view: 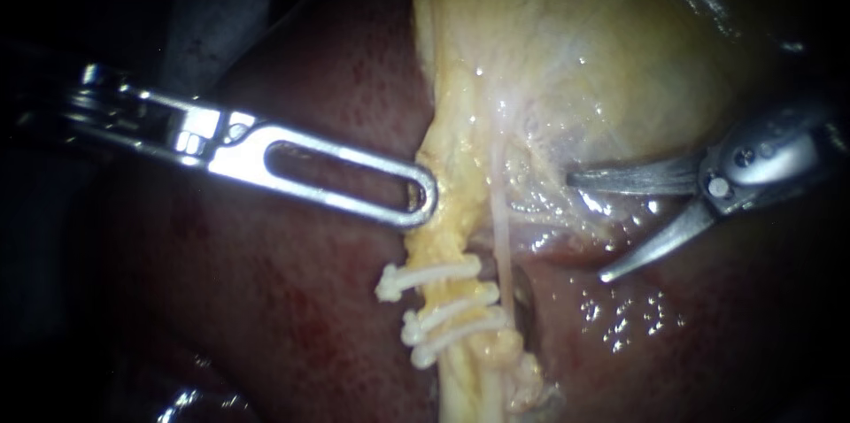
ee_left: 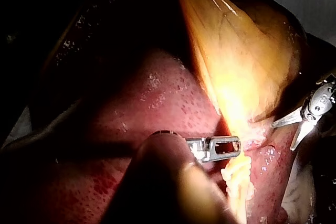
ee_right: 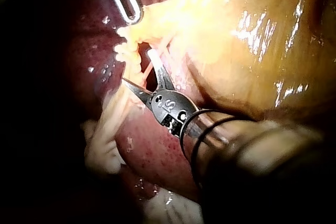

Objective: Go to the cutting position left tube

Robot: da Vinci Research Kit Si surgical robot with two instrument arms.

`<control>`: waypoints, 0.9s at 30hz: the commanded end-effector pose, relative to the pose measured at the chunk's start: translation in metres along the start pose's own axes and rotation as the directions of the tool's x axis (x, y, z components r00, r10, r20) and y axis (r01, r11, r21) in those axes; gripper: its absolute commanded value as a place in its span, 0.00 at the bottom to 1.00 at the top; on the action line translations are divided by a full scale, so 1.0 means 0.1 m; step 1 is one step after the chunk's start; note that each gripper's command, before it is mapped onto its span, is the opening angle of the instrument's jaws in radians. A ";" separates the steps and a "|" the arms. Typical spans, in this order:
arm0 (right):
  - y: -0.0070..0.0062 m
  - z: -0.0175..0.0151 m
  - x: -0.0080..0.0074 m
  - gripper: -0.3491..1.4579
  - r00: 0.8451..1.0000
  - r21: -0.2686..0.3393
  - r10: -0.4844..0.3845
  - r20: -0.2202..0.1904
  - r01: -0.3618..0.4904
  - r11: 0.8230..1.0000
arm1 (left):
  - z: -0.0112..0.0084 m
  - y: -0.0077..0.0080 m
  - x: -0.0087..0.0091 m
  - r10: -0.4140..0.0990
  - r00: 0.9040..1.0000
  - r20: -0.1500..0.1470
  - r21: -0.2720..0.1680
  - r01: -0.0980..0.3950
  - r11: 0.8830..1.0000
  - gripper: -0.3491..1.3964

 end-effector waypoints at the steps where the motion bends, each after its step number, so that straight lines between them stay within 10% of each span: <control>1: 0.000 0.001 -0.001 0.97 1.000 0.009 0.024 0.005 -0.024 1.000 | 0.000 0.000 0.000 0.000 1.000 0.001 -0.001 0.000 1.000 0.00; 14: -0.001 0.010 0.002 0.84 0.963 0.082 0.240 0.120 -0.251 0.965 | 0.000 0.004 -0.002 0.001 1.000 0.001 -0.001 -0.001 1.000 0.00; 27: -0.010 0.042 -0.014 0.73 0.939 0.130 0.228 0.257 -0.268 0.955 | 0.000 0.005 -0.002 0.002 1.000 0.002 -0.002 -0.002 1.000 0.00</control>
